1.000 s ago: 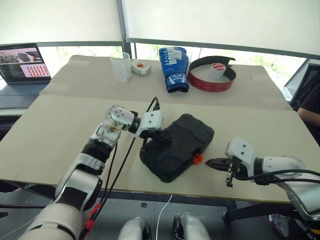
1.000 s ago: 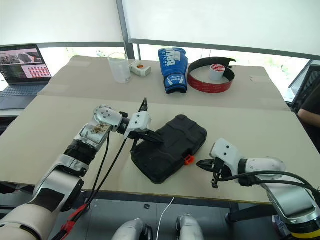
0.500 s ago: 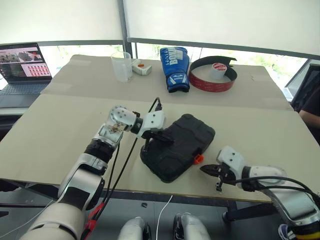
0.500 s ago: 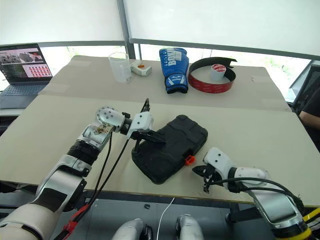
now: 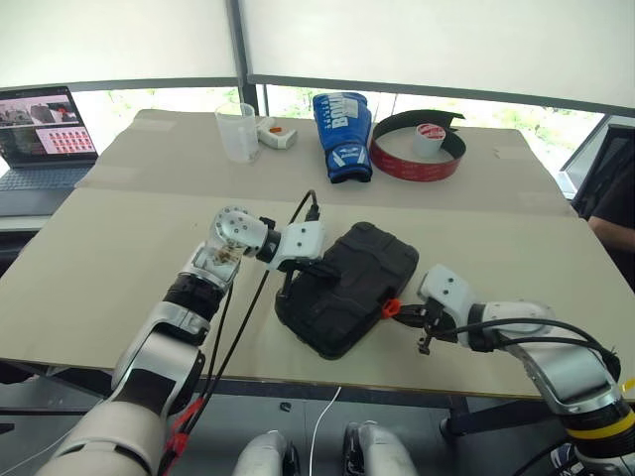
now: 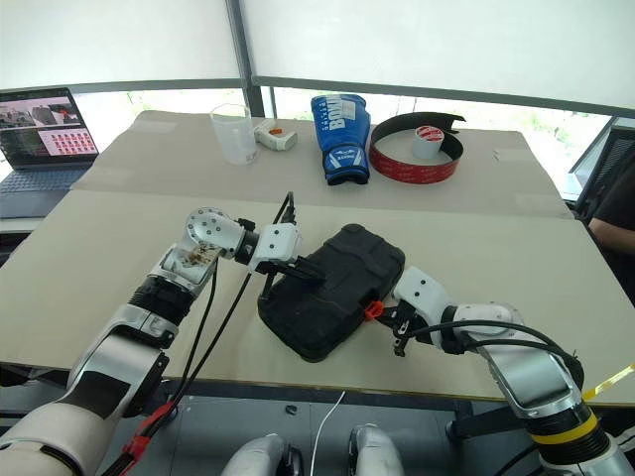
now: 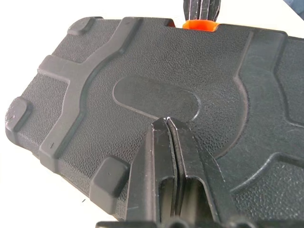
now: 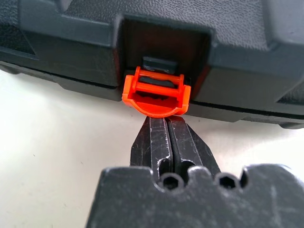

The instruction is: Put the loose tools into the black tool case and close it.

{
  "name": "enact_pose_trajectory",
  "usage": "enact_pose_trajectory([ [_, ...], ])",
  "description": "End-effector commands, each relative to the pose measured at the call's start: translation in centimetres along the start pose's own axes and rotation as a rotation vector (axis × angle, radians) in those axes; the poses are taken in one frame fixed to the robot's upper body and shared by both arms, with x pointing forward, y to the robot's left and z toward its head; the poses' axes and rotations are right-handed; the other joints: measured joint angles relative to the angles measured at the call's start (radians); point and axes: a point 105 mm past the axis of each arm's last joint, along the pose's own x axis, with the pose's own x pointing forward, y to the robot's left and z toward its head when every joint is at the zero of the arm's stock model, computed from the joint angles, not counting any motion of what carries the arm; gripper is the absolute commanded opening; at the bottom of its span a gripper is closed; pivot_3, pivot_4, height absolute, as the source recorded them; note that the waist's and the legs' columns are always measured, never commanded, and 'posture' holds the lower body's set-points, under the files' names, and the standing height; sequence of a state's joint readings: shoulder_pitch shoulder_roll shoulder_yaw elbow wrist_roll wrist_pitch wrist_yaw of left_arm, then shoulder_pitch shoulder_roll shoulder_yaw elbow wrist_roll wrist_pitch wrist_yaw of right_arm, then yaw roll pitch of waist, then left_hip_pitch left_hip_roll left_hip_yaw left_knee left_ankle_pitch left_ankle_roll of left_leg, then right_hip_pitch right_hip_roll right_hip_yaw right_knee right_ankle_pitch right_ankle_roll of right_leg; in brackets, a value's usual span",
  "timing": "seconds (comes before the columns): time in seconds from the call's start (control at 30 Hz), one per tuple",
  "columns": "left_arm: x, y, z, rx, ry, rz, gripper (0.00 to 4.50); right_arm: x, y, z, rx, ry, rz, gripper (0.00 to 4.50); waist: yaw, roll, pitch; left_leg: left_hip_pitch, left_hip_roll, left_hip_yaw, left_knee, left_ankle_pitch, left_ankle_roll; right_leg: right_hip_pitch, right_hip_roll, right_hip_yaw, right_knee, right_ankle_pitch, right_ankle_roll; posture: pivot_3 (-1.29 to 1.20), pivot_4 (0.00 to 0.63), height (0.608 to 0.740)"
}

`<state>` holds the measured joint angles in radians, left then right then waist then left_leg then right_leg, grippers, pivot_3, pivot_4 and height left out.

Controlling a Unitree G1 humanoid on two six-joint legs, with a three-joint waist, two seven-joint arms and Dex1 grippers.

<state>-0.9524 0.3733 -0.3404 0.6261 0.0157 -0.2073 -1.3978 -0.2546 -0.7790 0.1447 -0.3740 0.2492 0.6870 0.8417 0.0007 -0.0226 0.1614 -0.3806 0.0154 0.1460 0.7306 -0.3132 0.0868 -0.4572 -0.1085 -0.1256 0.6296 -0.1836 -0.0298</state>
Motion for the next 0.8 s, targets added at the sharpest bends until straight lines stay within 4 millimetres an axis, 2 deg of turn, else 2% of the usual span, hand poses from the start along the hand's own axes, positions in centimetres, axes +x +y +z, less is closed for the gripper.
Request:
enact_pose_trajectory([
  [0.03,2.8,-3.7,-2.6,-0.056,0.078,-0.165,0.08,-0.9,-0.4,4.2,-0.189,-0.115,-0.008,0.0,0.001,0.0,0.0,0.0,0.0,0.0,0.0,0.0,0.0,0.0,0.0,0.0,0.0,0.0,0.0,0.0,0.15,0.727],
  [0.2,3.1,-4.1,-2.6,-0.056,0.072,-0.172,0.08,-1.4,-0.6,3.6,-0.238,-0.069,0.015,0.0,0.004,0.001,0.0,0.0,0.0,0.0,0.0,0.0,0.0,0.001,0.0,0.0,0.0,0.0,0.0,0.0,0.15,0.727],
  [0.4,3.5,-4.0,-2.4,-0.061,0.059,-0.169,0.08,-1.6,-0.3,4.5,-0.215,-0.104,0.035,0.0,0.006,0.001,-0.001,0.001,0.0,0.0,0.0,0.0,0.0,0.001,0.0,0.0,0.0,0.0,0.0,0.0,0.15,0.727],
  [0.6,3.6,-4.1,-2.4,-0.065,0.054,-0.169,0.08,-0.8,-0.1,4.8,-0.229,-0.115,0.036,0.0,0.004,0.001,-0.001,0.001,0.0,0.0,0.0,0.0,0.0,0.001,0.0,0.0,0.0,0.0,0.0,0.0,0.15,0.727],
  [0.7,3.6,-4.1,-2.4,-0.063,0.055,-0.174,0.08,-0.9,-0.5,6.1,-0.224,-0.144,0.02,0.0,0.001,0.001,-0.001,0.002,0.0,0.0,0.0,0.0,0.0,0.001,0.0,0.0,0.0,0.0,0.0,0.0,0.15,0.727],
  [0.8,3.8,-4.0,-2.4,-0.06,0.053,-0.178,0.08,-0.9,-0.6,6.3,-0.232,-0.144,0.021,0.0,-0.009,0.001,-0.001,0.001,0.0,0.0,0.0,0.0,0.0,0.001,0.0,0.001,0.0,0.0,0.0,0.0,0.15,0.727],
])
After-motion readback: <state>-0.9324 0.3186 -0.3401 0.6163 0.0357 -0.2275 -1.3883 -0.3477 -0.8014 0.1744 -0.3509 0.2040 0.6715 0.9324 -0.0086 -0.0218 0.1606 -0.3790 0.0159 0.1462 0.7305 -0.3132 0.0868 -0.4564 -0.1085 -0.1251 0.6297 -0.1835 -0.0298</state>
